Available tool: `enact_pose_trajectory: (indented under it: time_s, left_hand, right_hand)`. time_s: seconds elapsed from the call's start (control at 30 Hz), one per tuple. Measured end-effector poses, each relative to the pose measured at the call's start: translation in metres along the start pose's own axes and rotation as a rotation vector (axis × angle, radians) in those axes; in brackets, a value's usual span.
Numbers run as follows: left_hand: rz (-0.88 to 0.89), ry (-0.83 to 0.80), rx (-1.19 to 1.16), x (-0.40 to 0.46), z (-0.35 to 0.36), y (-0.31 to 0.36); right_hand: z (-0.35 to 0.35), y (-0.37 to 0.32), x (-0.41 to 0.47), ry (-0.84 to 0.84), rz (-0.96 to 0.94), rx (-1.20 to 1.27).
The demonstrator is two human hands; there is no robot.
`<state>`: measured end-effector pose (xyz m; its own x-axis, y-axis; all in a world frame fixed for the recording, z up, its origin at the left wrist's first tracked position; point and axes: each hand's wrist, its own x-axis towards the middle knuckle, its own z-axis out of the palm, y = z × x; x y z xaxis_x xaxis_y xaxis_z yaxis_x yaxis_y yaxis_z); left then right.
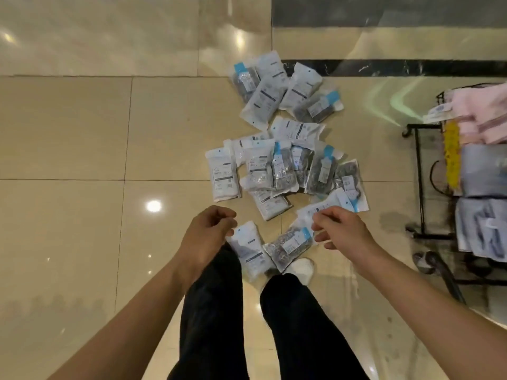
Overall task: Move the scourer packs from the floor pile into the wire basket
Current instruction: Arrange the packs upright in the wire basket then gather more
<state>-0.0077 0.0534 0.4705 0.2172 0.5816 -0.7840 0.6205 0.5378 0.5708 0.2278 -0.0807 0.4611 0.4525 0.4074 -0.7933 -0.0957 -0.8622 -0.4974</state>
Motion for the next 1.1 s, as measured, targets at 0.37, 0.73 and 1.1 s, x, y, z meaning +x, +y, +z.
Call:
enact_pose_trajectory:
  time_s: [0.37, 0.73, 1.1]
  left_hand:
    - [-0.037, -0.008, 0.289, 0.339, 0.035, -0.144]
    - [-0.082, 0.161, 0.212, 0.56, 0.02, -0.234]
    - [-0.25, 0.175, -0.115, 0.589, 0.044, -0.229]
  right_hand:
    - [0.144, 0.097, 0.32, -0.011, -0.033, -0.288]
    - [0.158, 0.136, 0.504, 0.416, -0.08, -0.255]
    - [0.162, 0.105, 0.531, 0.285, 0.098, -0.097]
